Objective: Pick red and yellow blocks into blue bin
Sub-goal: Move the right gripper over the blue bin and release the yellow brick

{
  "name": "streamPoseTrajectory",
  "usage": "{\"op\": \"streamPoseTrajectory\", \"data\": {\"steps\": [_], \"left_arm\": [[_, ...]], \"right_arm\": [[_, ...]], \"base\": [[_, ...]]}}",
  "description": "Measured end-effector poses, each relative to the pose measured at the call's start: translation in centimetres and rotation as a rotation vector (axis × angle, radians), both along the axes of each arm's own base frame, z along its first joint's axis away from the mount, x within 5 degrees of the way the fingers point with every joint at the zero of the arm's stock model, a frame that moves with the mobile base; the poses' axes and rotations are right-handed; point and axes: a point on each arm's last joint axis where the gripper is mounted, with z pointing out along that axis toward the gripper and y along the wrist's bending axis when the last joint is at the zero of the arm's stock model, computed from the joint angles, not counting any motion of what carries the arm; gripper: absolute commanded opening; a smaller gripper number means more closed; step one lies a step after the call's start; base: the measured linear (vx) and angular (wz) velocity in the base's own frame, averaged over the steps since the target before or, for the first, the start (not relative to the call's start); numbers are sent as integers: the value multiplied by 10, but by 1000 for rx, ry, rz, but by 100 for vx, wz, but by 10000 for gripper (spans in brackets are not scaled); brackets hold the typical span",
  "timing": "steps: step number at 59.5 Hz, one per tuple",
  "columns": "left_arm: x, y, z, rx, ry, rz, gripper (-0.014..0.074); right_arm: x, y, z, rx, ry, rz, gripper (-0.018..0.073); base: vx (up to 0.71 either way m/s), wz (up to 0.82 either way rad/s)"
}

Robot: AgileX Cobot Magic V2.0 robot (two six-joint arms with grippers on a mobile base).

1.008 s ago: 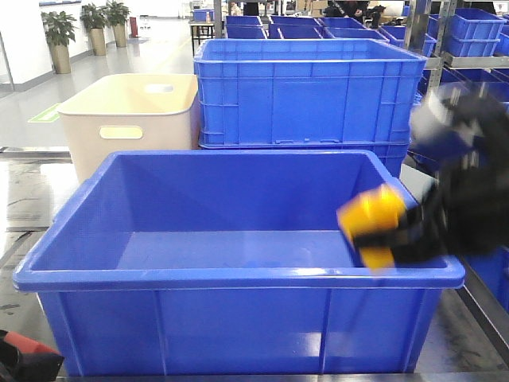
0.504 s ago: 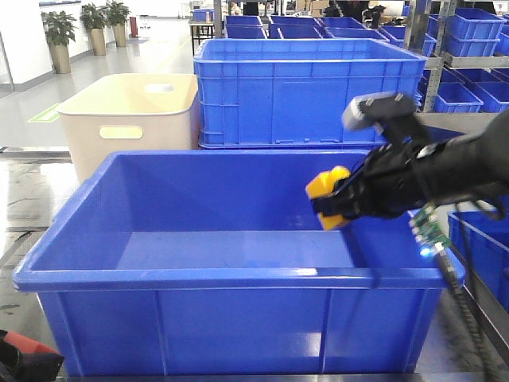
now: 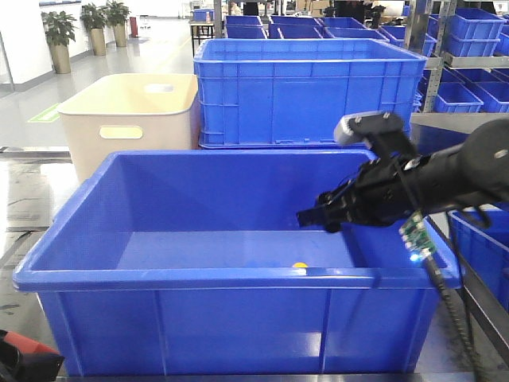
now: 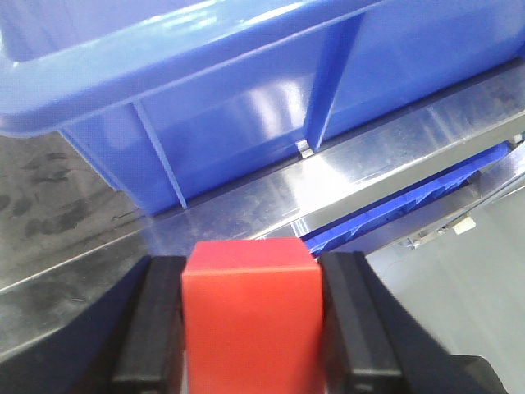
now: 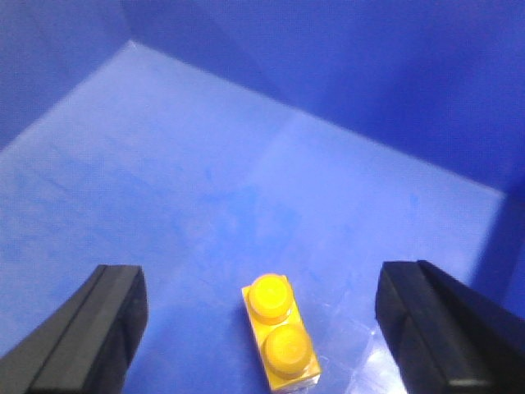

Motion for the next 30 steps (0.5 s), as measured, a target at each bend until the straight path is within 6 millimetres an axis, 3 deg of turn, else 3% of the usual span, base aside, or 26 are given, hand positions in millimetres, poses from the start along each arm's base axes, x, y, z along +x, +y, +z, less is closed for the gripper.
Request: {"op": "streamPoseTrajectory", "data": {"steps": [9,16,30], "left_arm": [[0,0,0,0,0,0,234],[0,0,0,0,0,0,234],[0,0,0,0,0,0,234]], "right_arm": [[-36,-4,34,4,-31,50,529],[-66,-7,49,-7,-63,97,488],[-133,-15,41,22,-168,163,475]], "base": [[0,0],[0,0],[0,0]]}}
